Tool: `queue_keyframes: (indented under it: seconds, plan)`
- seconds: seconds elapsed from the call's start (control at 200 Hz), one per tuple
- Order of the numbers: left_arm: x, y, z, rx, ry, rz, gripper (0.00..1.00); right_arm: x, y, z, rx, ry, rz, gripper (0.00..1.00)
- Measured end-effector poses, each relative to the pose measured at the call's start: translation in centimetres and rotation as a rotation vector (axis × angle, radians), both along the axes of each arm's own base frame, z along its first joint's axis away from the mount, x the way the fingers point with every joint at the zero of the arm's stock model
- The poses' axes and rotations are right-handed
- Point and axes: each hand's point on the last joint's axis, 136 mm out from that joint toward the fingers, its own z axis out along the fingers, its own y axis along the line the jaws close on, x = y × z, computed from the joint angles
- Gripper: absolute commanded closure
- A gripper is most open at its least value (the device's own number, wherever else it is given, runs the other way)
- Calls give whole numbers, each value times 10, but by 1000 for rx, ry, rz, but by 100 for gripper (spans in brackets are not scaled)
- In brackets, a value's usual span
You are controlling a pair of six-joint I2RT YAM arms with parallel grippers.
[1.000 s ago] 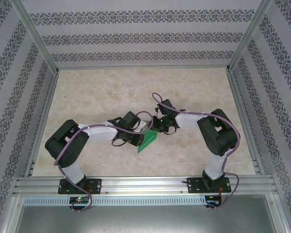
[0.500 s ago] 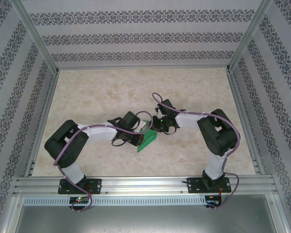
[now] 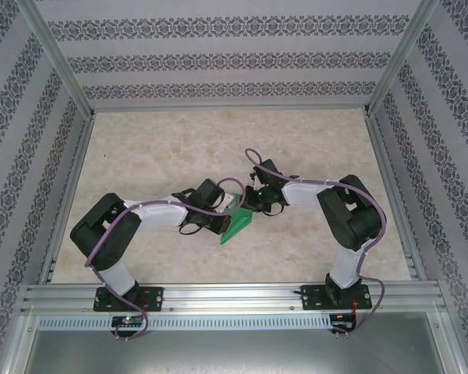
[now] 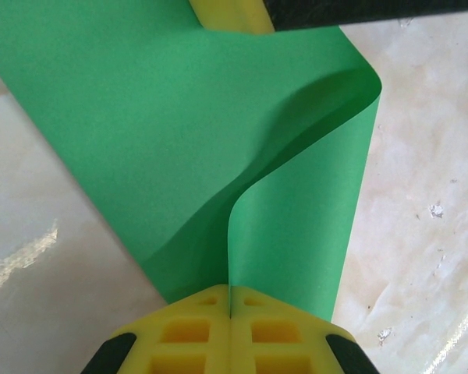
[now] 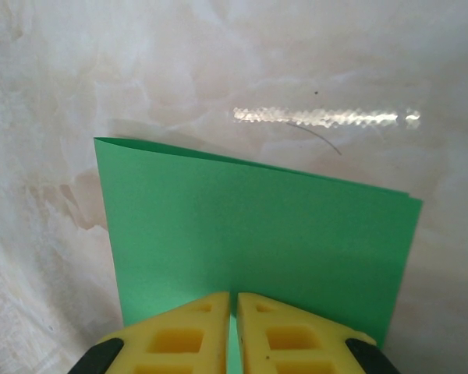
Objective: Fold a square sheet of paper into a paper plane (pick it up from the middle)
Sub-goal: Third fold the triangle at the center of the table.
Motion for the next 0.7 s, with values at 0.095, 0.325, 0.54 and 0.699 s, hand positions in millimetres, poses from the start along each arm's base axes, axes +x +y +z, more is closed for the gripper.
queue_keyframes:
  seconds: [0.095,0.325,0.54,0.699]
  plan:
    - [0,0,-2,3,4,-1,98,1,2,1,12,-5,-4,85]
    - [0,-1,-2,-2,6,-7,98,3,-1,19,48,-35,-43,84]
    - [-1,-4,-2,-10,13,-13,98,1,-13,58,127,-143,-102,92]
    - [-1,-5,-2,-14,17,-15,98,-20,-12,49,176,-115,-137,96]
